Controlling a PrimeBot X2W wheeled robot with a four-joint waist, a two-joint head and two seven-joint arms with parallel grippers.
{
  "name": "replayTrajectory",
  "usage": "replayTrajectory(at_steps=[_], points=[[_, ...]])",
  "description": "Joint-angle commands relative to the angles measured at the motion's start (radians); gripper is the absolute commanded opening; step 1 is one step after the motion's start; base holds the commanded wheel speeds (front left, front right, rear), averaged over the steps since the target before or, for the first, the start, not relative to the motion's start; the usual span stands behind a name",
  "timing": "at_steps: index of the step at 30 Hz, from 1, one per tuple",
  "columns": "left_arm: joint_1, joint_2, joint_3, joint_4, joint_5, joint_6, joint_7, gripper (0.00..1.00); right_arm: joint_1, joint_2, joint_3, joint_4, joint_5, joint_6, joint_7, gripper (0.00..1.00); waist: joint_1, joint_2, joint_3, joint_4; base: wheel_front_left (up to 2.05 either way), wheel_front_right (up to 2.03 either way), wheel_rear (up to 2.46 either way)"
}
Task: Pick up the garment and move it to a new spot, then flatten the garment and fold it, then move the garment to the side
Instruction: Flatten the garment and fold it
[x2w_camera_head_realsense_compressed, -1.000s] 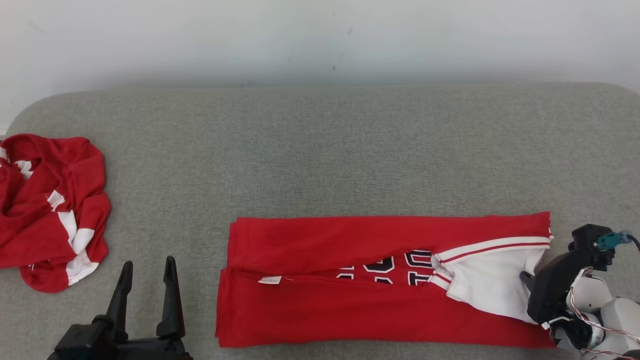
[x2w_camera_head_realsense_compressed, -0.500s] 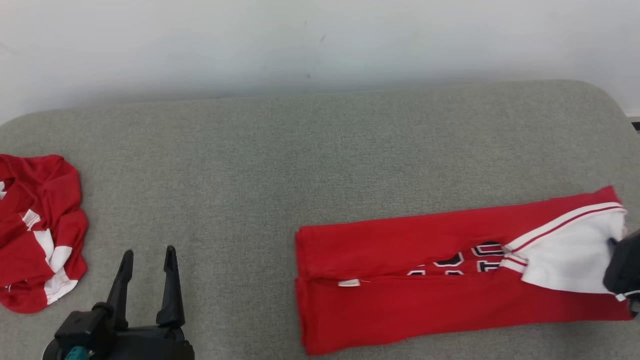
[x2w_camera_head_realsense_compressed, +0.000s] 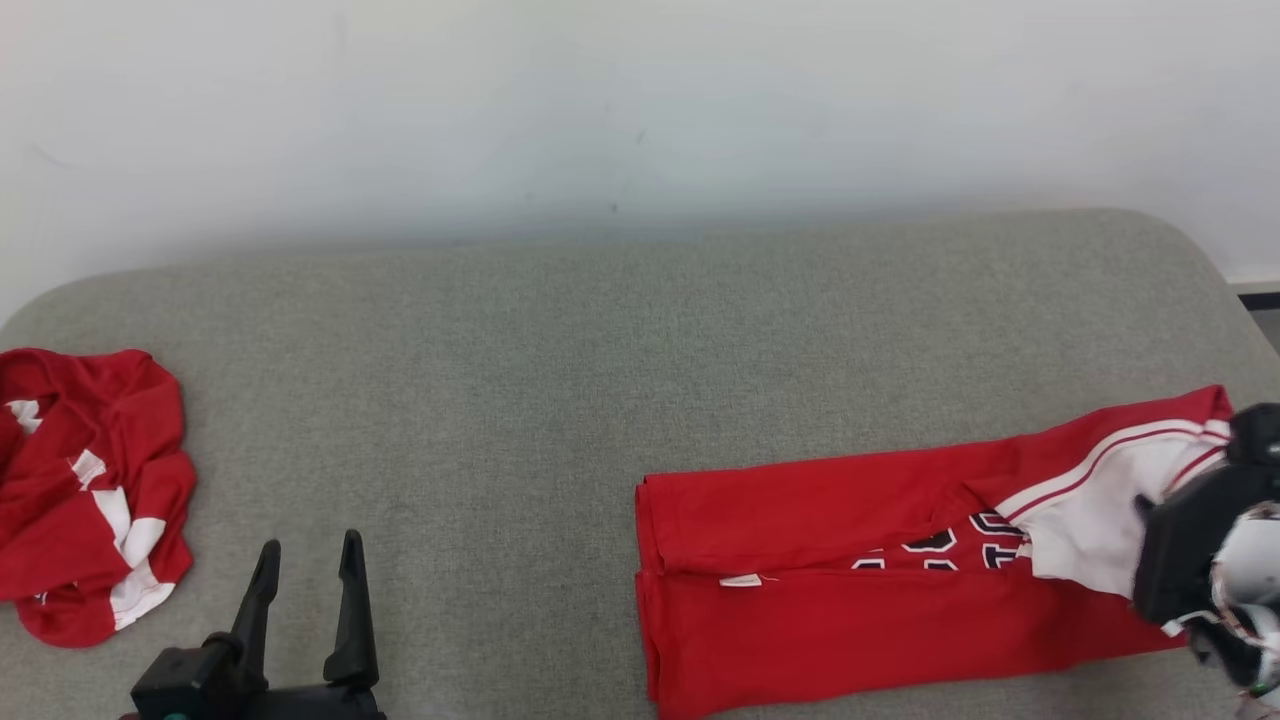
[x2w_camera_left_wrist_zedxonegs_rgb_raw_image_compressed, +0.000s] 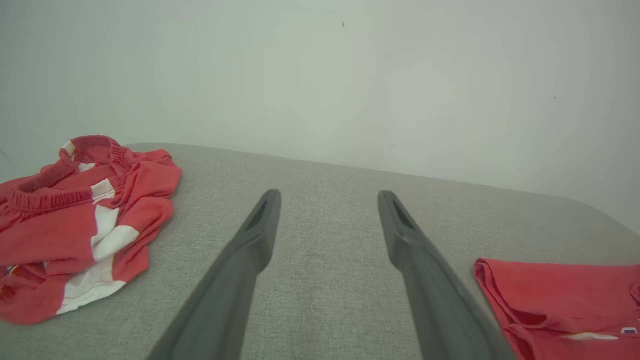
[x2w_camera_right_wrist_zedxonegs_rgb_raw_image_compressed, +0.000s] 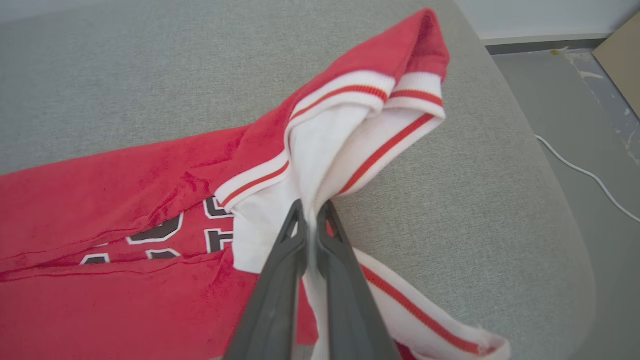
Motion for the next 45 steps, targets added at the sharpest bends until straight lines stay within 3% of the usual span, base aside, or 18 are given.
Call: replayTrajectory(at_steps=[1, 9, 18, 26, 39, 40, 45], points=[[0.013, 0.000, 0.003, 0.010, -0.001, 0.000, -0.001, 1.00, 0.018, 0.006, 0.031, -0.028, 0.013, -0.003, 0.014, 0.00, 0.0000, -0.0001, -0.022, 0.009, 0.00, 0.00, 0.00], [0.045, 0.000, -0.006, 0.033, -0.023, 0.004, -0.001, 1.00, 0.037, 0.052, 0.251, -0.129, 0.088, -0.003, 0.095, 0.00, 0.0000, -0.0001, -0.047, 0.040, 0.00, 0.00, 0.00], [0.034, 0.000, -0.042, 0.052, -0.042, 0.007, -0.001, 1.00, -0.052, 0.140, 0.413, -0.028, 0.136, -0.003, 0.111, 0.00, 0.0000, -0.0001, -0.042, 0.084, 0.00, 0.00, 0.00], [0.007, 0.000, -0.069, 0.066, -0.030, 0.009, -0.001, 1.00, -0.106, 0.212, 0.485, 0.076, 0.147, -0.003, 0.093, 0.00, 0.0000, -0.0001, -0.027, 0.116, 0.00, 0.00, 0.00], [-0.012, 0.000, -0.122, 0.073, -0.053, 0.024, -0.001, 1.00, -0.184, 0.274, 0.484, 0.278, 0.153, -0.003, -0.031, 0.00, 0.0000, -0.0001, -0.010, 0.154, 0.00, 0.00, 0.00], [-0.016, 0.000, -0.125, 0.075, -0.052, 0.024, -0.001, 1.00, -0.192, 0.276, 0.495, 0.293, 0.174, -0.003, -0.049, 1.00, 0.0000, -0.0001, -0.009, 0.158, 0.00, 0.00, 0.00], [0.002, 0.000, -0.117, 0.085, -0.042, 0.022, -0.001, 1.00, -0.204, 0.274, 0.516, 0.279, 0.288, -0.003, -0.144, 1.00, 0.0000, -0.0001, -0.027, 0.151, 0.00, 0.00, 0.00]])
